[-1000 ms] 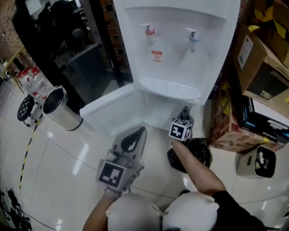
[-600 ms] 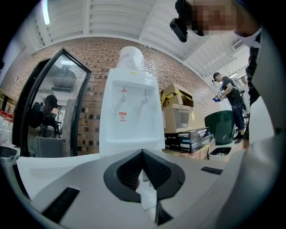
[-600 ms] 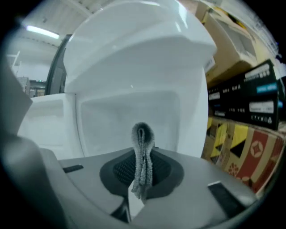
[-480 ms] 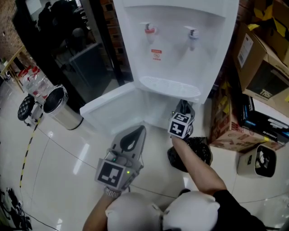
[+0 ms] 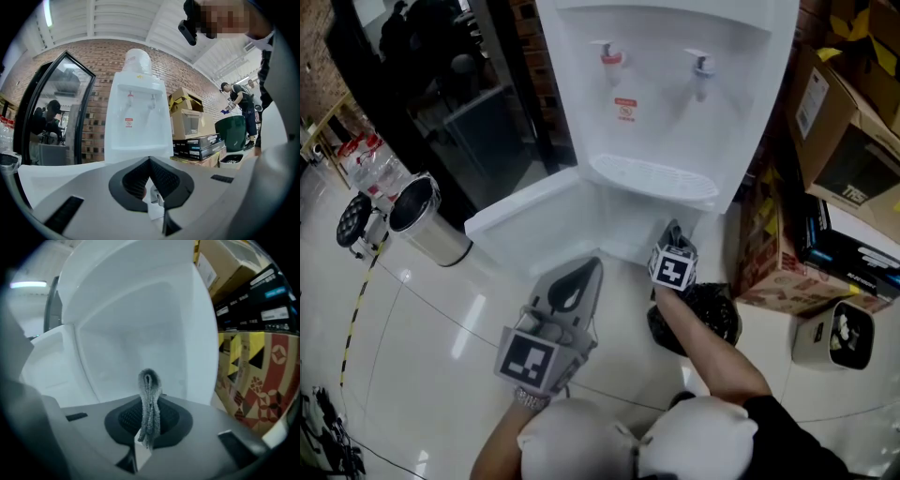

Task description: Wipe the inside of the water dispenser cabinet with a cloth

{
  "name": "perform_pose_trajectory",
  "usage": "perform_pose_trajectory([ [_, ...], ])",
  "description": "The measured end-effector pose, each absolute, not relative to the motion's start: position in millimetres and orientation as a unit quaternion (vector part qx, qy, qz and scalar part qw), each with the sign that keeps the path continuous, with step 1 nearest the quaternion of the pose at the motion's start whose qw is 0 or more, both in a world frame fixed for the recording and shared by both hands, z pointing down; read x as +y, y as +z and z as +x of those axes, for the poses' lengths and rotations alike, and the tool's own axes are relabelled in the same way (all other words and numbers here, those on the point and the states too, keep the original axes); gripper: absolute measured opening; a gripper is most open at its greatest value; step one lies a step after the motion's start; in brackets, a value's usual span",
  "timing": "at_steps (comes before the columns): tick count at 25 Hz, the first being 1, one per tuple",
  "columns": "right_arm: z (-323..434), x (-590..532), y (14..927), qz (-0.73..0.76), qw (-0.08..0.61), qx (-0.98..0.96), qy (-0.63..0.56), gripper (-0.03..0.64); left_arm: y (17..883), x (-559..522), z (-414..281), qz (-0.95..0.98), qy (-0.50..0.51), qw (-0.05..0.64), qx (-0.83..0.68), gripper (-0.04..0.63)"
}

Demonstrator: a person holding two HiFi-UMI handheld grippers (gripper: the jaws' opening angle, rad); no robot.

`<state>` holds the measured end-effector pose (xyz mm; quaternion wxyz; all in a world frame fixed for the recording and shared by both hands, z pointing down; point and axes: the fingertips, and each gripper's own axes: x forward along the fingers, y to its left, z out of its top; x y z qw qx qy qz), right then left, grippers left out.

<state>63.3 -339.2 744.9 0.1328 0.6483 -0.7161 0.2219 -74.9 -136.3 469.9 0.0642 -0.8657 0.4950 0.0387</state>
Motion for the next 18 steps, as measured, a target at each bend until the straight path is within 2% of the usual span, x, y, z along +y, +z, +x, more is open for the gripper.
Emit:
perform_pose_trajectory([
  [5,-7.9,-359.4,773.2,0.493,0.228,-0.823,0.167,0.025,468.4,-136.7,-79.2,-0.863,0.043,0.064,0.499,0.002],
  [10,-36.1,-385.5,784.3,0.383,0.387,-0.837,-0.059,0.025,472.5,-134.5,-90.4,-0.859,0.038,0.058,0.507,0.002],
  [13,-40.5,-403.5,795.6,0.350,0.417,-0.830,-0.119,0.023,477.4,-134.6,-97.9,-0.857,0.034,0.054,0.512,0.002],
  [18,-39.4,-421.5,819.6,0.326,0.421,-0.841,-0.097,0.023,483.8,-137.8,-102.1,-0.856,0.031,0.046,0.514,0.002],
])
